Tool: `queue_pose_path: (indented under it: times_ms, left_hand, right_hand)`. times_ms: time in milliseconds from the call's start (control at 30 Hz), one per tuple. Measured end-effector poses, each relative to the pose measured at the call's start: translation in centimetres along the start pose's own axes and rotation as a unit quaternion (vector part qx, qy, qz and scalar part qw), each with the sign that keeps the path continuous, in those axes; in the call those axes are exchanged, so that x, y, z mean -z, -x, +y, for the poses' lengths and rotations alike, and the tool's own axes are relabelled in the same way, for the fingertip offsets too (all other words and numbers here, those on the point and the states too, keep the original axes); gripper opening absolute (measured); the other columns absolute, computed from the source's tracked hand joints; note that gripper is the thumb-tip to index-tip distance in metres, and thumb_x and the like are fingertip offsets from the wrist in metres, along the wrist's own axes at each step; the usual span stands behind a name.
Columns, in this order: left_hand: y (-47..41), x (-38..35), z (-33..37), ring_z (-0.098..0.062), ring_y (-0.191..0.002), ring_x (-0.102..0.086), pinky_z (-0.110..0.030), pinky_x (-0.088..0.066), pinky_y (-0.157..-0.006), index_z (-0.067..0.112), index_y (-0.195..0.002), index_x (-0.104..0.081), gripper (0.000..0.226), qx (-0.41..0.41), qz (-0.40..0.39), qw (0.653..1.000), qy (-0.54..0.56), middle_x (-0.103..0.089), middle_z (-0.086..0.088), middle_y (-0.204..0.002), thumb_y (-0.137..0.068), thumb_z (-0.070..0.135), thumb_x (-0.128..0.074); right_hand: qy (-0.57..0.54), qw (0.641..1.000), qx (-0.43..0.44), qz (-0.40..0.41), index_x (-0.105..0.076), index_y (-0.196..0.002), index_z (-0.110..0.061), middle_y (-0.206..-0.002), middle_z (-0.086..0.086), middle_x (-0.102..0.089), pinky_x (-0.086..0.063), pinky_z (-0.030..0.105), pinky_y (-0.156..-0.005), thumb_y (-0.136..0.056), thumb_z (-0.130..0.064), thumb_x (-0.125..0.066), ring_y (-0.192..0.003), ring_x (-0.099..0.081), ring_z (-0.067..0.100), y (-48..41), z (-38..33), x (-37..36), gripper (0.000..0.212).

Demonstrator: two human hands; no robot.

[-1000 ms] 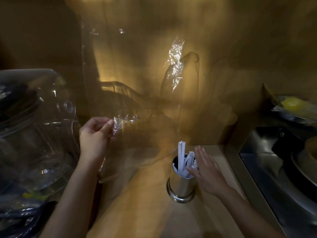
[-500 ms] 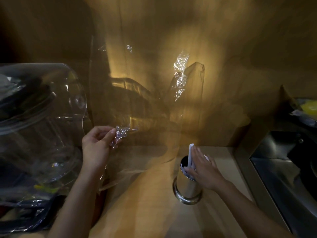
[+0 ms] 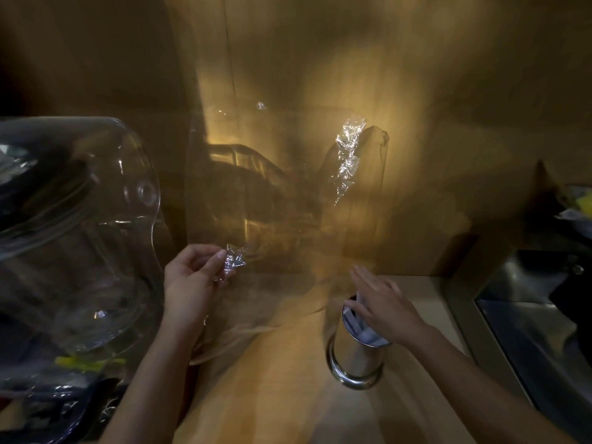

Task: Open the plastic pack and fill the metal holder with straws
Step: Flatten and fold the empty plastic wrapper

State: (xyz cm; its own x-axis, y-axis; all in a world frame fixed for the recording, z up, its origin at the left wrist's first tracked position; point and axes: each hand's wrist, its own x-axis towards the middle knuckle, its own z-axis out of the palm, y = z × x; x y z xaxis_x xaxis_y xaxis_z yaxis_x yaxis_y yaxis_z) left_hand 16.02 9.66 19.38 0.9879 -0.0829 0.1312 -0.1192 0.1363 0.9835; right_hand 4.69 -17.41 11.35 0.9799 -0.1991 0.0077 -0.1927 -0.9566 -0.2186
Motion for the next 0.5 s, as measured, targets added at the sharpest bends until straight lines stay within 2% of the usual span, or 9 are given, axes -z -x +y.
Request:
queue_pose_path:
  times_ms: [67,100,200,267,333,433,500]
  left_hand:
    - [-0.2,-0.2,-0.2,0.002,-0.04,-0.056,-0.009,-0.042,-0.039,0.014,-0.072,-0.062,0.019,0.004,-0.005,1.0,0.002,-0.065,0.011,-0.047,-0.085,0.0,-0.06]
    - [-0.3,-0.2,-0.3,0.002,-0.041,-0.056,-0.009,-0.042,-0.04,0.014,-0.072,-0.062,0.019,0.005,-0.009,1.0,0.002,-0.064,0.01,-0.047,-0.085,0.0,-0.06]
    - [-0.5,-0.4,-0.4,0.002,-0.041,-0.056,-0.009,-0.042,-0.039,0.014,-0.073,-0.061,0.018,0.003,-0.014,1.0,-0.001,-0.063,0.01,-0.046,-0.085,0.001,-0.06]
    - [-0.6,-0.5,-0.5,0.002,-0.041,-0.056,-0.008,-0.041,-0.039,0.012,-0.074,-0.061,0.016,0.001,-0.015,1.0,0.002,-0.063,0.01,-0.045,-0.085,0.001,-0.06]
    - [-0.7,-0.7,-0.5,0.002,-0.04,-0.054,-0.009,-0.04,-0.039,0.012,-0.074,-0.062,0.015,-0.001,-0.017,1.0,-0.001,-0.063,0.011,-0.046,-0.084,0.001,-0.061]
    - [-0.8,-0.8,-0.4,0.001,-0.04,-0.052,-0.011,-0.041,-0.039,0.014,-0.074,-0.063,0.016,0.0,-0.021,1.0,-0.006,-0.063,0.01,-0.046,-0.084,0.002,-0.062]
    - [-0.8,-0.9,-0.3,-0.001,-0.041,-0.051,-0.012,-0.041,-0.04,0.014,-0.074,-0.063,0.016,0.002,-0.023,1.0,0.0,-0.063,0.009,-0.047,-0.084,0.002,-0.062]
  right_hand:
    - [-0.022,0.999,-0.013,-0.04,-0.03,-0.136,-0.027,-0.15,-0.003,-0.033,-0.023,0.035,-0.105,-0.093,-0.047,-0.037,-0.137,-0.03,0.018,0.3,-0.1,-0.6,0.048]
    - [-0.03,0.998,-0.02,-0.06,-0.03,-0.135,-0.027,-0.148,-0.005,-0.035,-0.025,0.035,-0.104,-0.092,-0.047,-0.036,-0.137,-0.03,0.019,0.6,0.0,-0.9,0.048]
    - [-0.004,0.997,-0.013,-0.079,-0.011,-0.146,-0.023,-0.158,-0.007,-0.007,-0.013,0.032,-0.112,-0.092,-0.051,-0.036,-0.143,-0.005,0.006,1.2,0.5,-1.4,0.066]
    - [0.001,0.999,-0.005,-0.045,-0.005,-0.146,-0.023,-0.158,-0.008,-0.001,-0.008,0.028,-0.113,-0.091,-0.052,-0.035,-0.141,0.003,0.001,1.3,0.5,-1.3,0.069]
    - [0.007,0.999,-0.004,-0.054,-0.004,-0.146,-0.023,-0.158,-0.008,0.001,-0.008,0.03,-0.114,-0.091,-0.052,-0.035,-0.141,0.005,0.002,1.3,0.5,-1.2,0.07]
    - [-0.003,0.994,-0.013,-0.106,-0.008,-0.146,-0.022,-0.158,-0.005,-0.005,-0.015,0.037,-0.113,-0.09,-0.05,-0.04,-0.144,-0.002,0.009,1.2,0.5,-1.1,0.071]
    - [-0.059,0.995,-0.029,-0.077,-0.018,-0.144,-0.021,-0.155,0.001,-0.024,-0.023,0.036,-0.109,-0.09,-0.047,-0.043,-0.141,-0.02,0.015,0.9,0.5,-0.8,0.065]
